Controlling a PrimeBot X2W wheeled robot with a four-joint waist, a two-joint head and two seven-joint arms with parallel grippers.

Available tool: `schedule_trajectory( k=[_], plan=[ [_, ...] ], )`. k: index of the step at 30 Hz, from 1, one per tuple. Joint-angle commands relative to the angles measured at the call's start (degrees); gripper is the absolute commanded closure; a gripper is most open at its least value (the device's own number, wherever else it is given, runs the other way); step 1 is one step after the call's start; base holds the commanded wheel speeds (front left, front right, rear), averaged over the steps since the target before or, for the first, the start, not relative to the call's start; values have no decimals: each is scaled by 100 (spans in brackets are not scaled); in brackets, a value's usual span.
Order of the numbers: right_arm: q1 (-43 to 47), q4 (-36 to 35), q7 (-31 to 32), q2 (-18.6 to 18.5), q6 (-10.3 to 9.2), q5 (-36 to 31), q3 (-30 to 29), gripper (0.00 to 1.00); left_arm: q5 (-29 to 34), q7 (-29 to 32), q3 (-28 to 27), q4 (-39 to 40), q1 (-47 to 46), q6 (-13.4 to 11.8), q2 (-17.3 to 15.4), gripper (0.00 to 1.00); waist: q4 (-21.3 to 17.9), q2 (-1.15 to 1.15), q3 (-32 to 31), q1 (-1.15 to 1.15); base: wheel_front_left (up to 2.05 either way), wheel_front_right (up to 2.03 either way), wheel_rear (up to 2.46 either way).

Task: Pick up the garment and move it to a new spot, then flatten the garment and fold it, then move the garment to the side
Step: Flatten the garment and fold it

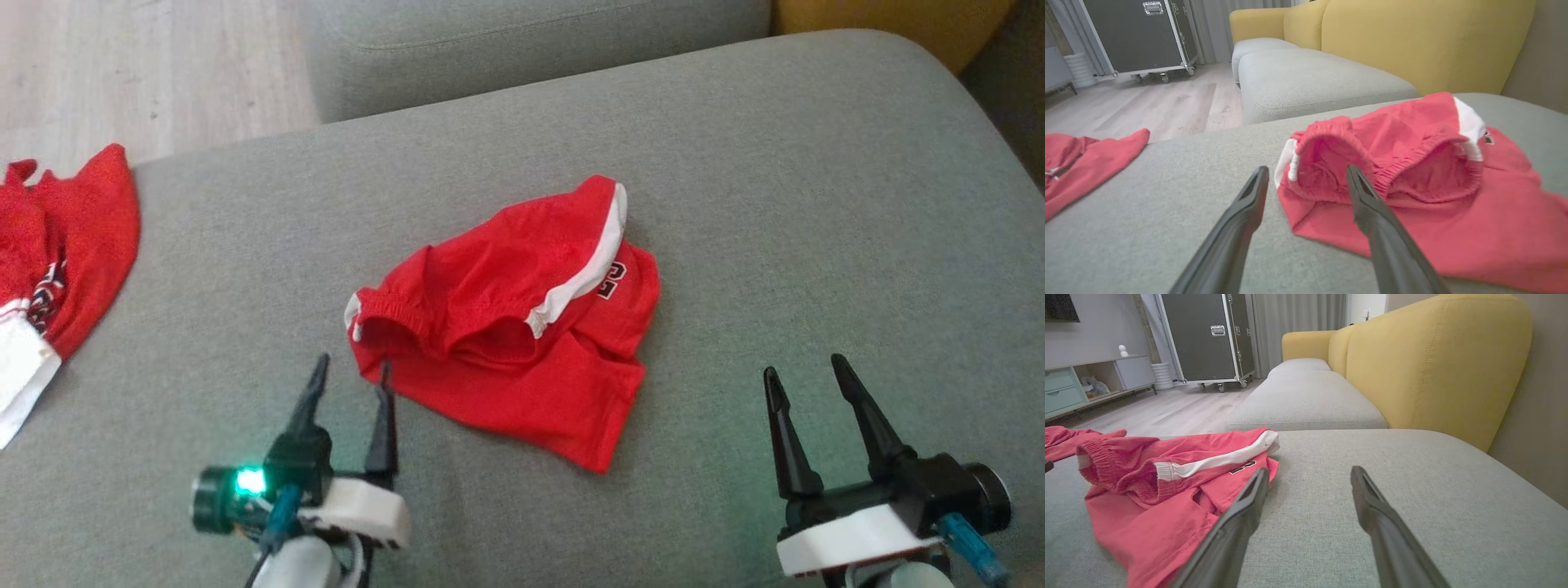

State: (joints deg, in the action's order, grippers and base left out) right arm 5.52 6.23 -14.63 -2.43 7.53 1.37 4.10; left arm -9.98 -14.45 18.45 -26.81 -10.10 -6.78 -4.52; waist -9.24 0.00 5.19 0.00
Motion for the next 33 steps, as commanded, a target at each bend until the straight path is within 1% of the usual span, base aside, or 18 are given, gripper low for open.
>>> schedule_trajectory(
  k=[1,2,3,5,6,8,9,13,16,20,25,26,27,28,29,31,32,33],
  plan=[
    [-41,-162,-37,-44,-4,9,138,0,-62,-55,-191,218,-124,28,10,0,23,0,-17,0,0,0,0],
    [-36,-159,-37,-44,-4,11,136,0,-212,-55,-180,304,-18,134,65,0,37,0,-25,0,0,0,0],
    [-25,-150,-37,-44,-4,16,140,0,-529,-55,-38,325,106,413,130,0,46,0,-45,0,0,0,0],
    [-25,-137,-37,-44,-4,14,152,0,-909,-55,202,186,96,719,155,0,28,0,-45,0,0,0,0],
    [-41,-134,-37,-44,-4,11,149,0,-1172,-52,369,148,30,824,158,0,8,0,-26,0,0,0,0],
    [-103,-139,-37,-44,-4,4,126,0,-1649,90,774,18,-177,919,161,0,-43,0,19,0,0,0,0],
    [-103,-139,-37,-44,-4,4,126,0,-1649,90,774,18,-177,919,161,0,-43,0,19,0,0,0,0],
    [-209,-169,-37,-44,-4,24,42,0,-2484,453,1529,-170,-715,903,162,0,-133,0,128,0,0,0,0],
    [-249,-168,-37,-44,-4,14,41,0,-3065,653,1921,-308,-1061,824,163,0,-201,0,183,0,0,0,0],
    [-275,-157,-37,-44,-4,4,40,0,-3725,883,2225,-536,-1405,696,163,0,-299,0,235,0,0,0,0],
    [-294,-139,-37,-44,-4,35,40,0,-4241,836,2406,-781,-1723,688,164,1,-415,0,271,0,0,0,0],
    [-297,-137,-37,-44,-4,41,45,0,-4269,804,2453,-839,-1783,694,164,14,-433,0,276,0,0,0,0],
    [-299,-137,-37,-44,-4,46,53,0,-4308,777,2491,-894,-1838,700,164,18,-452,0,283,0,0,0,0],
    [-301,-134,-37,-44,-4,51,60,0,-4339,739,2525,-942,-1894,706,164,19,-470,0,286,0,0,0,0],
    [-305,-130,-37,-44,-4,56,68,0,-4363,699,2562,-986,-1947,712,164,18,-489,0,289,0,0,0,0],
    [-310,-124,-37,-44,-4,64,68,0,-4429,620,2624,-1052,-2044,717,164,4,-518,0,294,0,0,0,0],
    [-312,-121,-37,-44,-4,68,66,0,-4465,587,2655,-1083,-2086,717,164,1,-530,0,294,0,0,0,0],
    [-314,-118,-37,-44,-4,69,66,0,-4493,555,2689,-1113,-2126,720,164,6,-543,0,292,0,0,0,0]
  ],
)
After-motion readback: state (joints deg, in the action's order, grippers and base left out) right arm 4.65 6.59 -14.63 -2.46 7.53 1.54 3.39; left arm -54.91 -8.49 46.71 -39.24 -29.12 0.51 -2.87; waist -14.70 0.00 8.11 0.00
